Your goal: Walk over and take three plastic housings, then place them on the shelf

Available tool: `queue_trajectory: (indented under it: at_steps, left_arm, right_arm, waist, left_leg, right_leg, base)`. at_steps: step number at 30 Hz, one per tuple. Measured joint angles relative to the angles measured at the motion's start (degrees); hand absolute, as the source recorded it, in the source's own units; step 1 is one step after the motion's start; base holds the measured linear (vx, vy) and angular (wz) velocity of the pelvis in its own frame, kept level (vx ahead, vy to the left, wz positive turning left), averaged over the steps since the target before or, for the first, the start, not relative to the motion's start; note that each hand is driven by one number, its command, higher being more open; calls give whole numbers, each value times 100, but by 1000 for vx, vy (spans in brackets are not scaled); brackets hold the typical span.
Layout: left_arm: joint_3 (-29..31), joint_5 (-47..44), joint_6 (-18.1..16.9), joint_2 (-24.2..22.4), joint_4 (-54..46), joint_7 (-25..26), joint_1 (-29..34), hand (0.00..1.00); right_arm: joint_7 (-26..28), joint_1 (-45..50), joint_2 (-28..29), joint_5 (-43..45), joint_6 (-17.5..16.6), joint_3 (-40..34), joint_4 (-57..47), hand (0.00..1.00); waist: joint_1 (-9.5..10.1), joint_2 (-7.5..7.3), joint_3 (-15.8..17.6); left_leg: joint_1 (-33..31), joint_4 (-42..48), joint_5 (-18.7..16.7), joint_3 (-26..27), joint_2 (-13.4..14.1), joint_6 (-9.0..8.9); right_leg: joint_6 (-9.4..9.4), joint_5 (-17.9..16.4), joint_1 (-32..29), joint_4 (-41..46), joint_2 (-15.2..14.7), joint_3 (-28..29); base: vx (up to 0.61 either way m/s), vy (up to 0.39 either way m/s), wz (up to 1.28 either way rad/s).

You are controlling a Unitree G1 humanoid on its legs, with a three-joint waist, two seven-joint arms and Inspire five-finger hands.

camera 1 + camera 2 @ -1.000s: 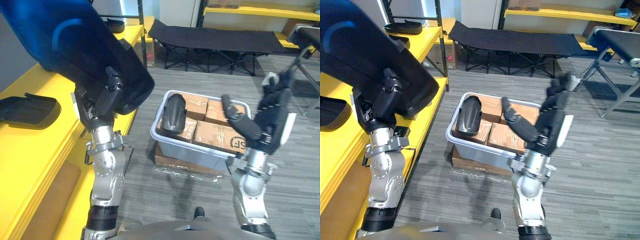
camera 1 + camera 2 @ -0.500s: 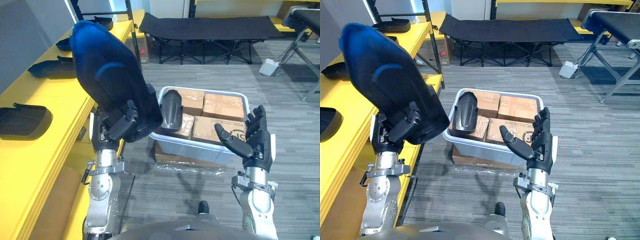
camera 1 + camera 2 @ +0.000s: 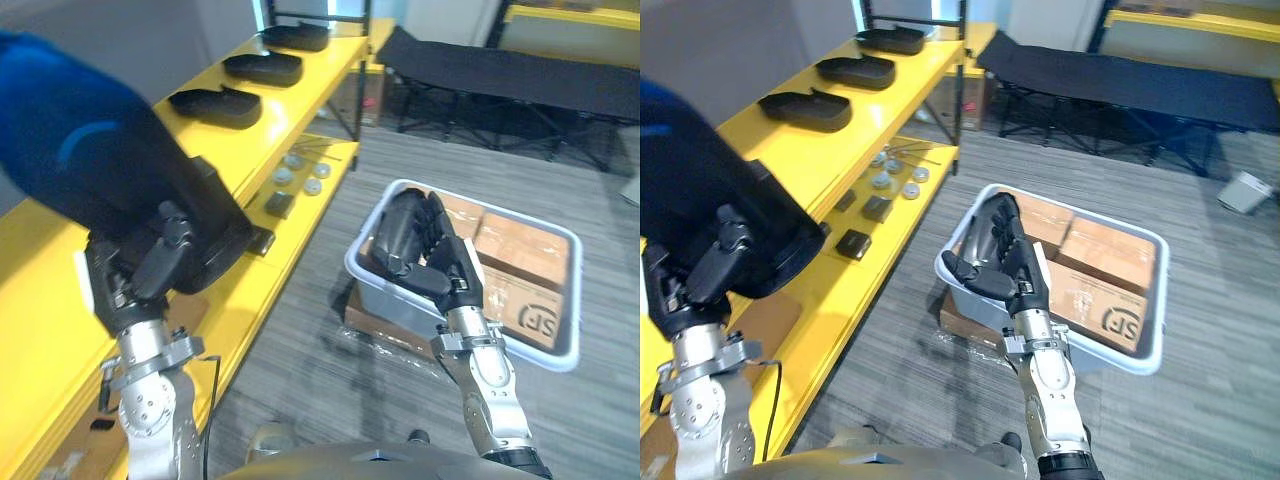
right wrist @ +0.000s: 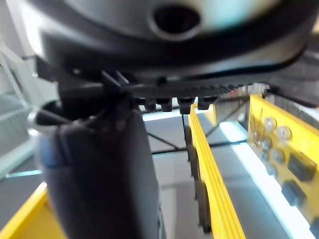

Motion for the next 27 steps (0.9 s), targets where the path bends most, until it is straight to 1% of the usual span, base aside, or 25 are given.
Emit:
queue_trajectory:
  at_steps: [1, 2, 3, 4, 6, 8, 10, 12, 14, 15, 17, 18, 19, 20, 23, 24, 25, 26, 27]
  left_arm:
    - [79, -133, 0, -35, -1, -91, 81, 0]
    - [102, -159, -1, -39, 0, -130, 95, 0]
    - [121, -204, -2, -66, -1, -278, 149, 0]
    - [127, -219, -6, -94, -1, -425, 199, 0]
    - [145, -239, -51, -121, -11, -636, 296, 0]
    - [160, -244, -116, -120, -11, -893, 390, 0]
    - [120, -271, -126, -100, -11, -1157, 378, 0]
    - [57, -285, -126, 10, -13, -1489, 346, 0]
    - [0, -314, -127, 114, -13, -1645, 275, 0]
    - [-59, -313, -126, 176, -12, -1675, 199, 0]
    - [-201, -309, -127, 226, -24, -1696, 36, 0]
    - [-261, -310, -127, 223, -63, -1671, 18, 0]
    - [-333, -299, -127, 224, -107, -1581, 10, 0]
    - [-375, -293, -127, 223, -130, -1501, -11, 0]
    - [-395, -274, -127, 216, -132, -1293, -60, 0]
    - [-391, -269, -129, 212, -132, -1216, -58, 0]
    - [-369, -268, -135, 211, -132, -1165, -59, 0]
    - [-353, -268, -139, 209, -132, -1151, -61, 0]
    - [-336, -266, -143, 210, -132, -1143, -62, 0]
  right_arm:
    - [34, -7, 3, 31, 91, 2, 0, 100]
    - [33, -6, 3, 32, 111, -4, 0, 100]
    - [31, -7, -8, 27, 171, -9, -7, 100]
    - [7, -32, -29, 3, 210, 1, -27, 100]
    - [-49, -106, -25, -80, 304, 46, -32, 100]
    - [-42, -83, -17, -66, 409, 105, -38, 100]
    - [-34, 64, -11, 25, 462, 78, -91, 100]
    - [-28, 438, 76, 35, 458, -79, -361, 100]
    - [-10, 673, 197, 250, 413, -225, -435, 100]
    - [16, 759, 251, 336, 404, -305, -434, 100]
    - [99, 867, 254, 410, 358, -417, -430, 100]
    - [187, 858, 249, 398, 262, -423, -431, 100]
    - [282, 845, 246, 388, 102, -411, -432, 100]
    - [356, 824, 245, 383, 14, -397, -433, 100]
    - [521, 773, 184, 377, -107, -335, -436, 100]
    - [534, 761, 153, 377, -171, -310, -436, 100]
    - [525, 720, 153, 377, -208, -284, -436, 100]
    - [509, 686, 156, 376, -221, -272, -436, 100]
    - [417, 621, 164, 370, -308, -244, -436, 100]
  waist:
    - [45, -52, 64]
    - [53, -87, 108]
    - [82, -132, 126]
    - [145, -130, 134]
    - [264, -104, 145]
    - [256, -103, 146]
    - [183, -121, 151]
    - [-52, -186, 128]
    - [-190, -236, 120]
    - [-252, -257, 132]
    - [-245, -275, 151]
    - [-248, -274, 165]
    - [-249, -250, 190]
    - [-245, -230, 223]
    - [-247, -156, 326]
    - [-244, -128, 369]
    - [-239, -125, 388]
    - [-242, -125, 393]
    - [-237, -132, 403]
  left_leg:
    - [-85, 148, 59, 2, -39, 90]
    - [-103, 190, 105, 38, -68, 157]
    - [-154, 174, 203, 214, -81, 246]
    - [-163, 60, 316, 221, -87, 194]
    - [-155, -134, 451, 161, -97, 164]
    - [-162, -227, 515, 133, -121, 146]
    - [-186, -224, 513, 53, -222, 149]
    - [-281, -203, 523, -142, -473, 163]
    - [-368, -189, 581, -283, -621, 146]
    - [-401, -181, 608, -362, -663, 135]
    - [-463, -141, 618, -418, -674, 129]
    - [-481, -100, 617, -412, -662, 129]
    - [-483, -94, 617, -410, -632, 129]
    - [-483, -84, 617, -410, -611, 128]
    - [-482, -30, 617, -413, -582, 129]
    - [-495, -2, 607, -414, -587, 136]
    - [-555, 49, 567, -414, -592, 176]
    - [-599, 107, 533, -412, -593, 192]
    - [-697, 224, 493, -370, -591, 210]
  right_leg:
    - [1, -118, 175, 68, -29, -226]
    - [0, -170, 285, 72, -45, -345]
    - [-12, -232, 444, 84, -67, -562]
    - [-20, -290, 519, 105, -68, -682]
    - [21, -365, 531, 146, -68, -751]
    - [35, -454, 551, 187, -68, -719]
    - [82, -751, 444, 455, -64, -233]
    - [31, -1288, 146, 996, -53, 654]
    - [-12, -1410, 48, 1203, -39, 1005]
    - [10, -1398, 50, 1209, -40, 1054]
    - [19, -1389, 49, 1195, -29, 1045]
    - [21, -1382, 66, 1156, -8, 1053]
    - [7, -1371, 67, 1149, 21, 1061]
    - [-1, -1367, 68, 1151, 42, 1064]
    - [-60, -1407, 99, 1171, 85, 1062]
    - [-112, -1455, 104, 1209, 87, 1054]
    - [-125, -1512, 74, 1255, 79, 1042]
    - [-98, -1560, 69, 1272, 76, 1018]
    - [-93, -1594, 77, 1302, 59, 952]
  base:
    - [30, -14, 113]
    - [17, -23, 129]
    - [6, -24, 123]
    - [-11, -20, 105]
    - [-25, -1, 50]
    - [-24, 5, 33]
    - [-20, 19, 34]
    - [8, 6, 52]
    - [52, -26, 51]
    - [51, -10, 47]
    - [24, -3, 22]
    - [0, 0, 0]
    - [-29, -26, -3]
    - [-55, -27, -3]
    - [-85, -12, 1]
    - [-103, 7, 8]
    - [-111, 12, 11]
    - [-100, 17, 23]
    - [-63, 34, 34]
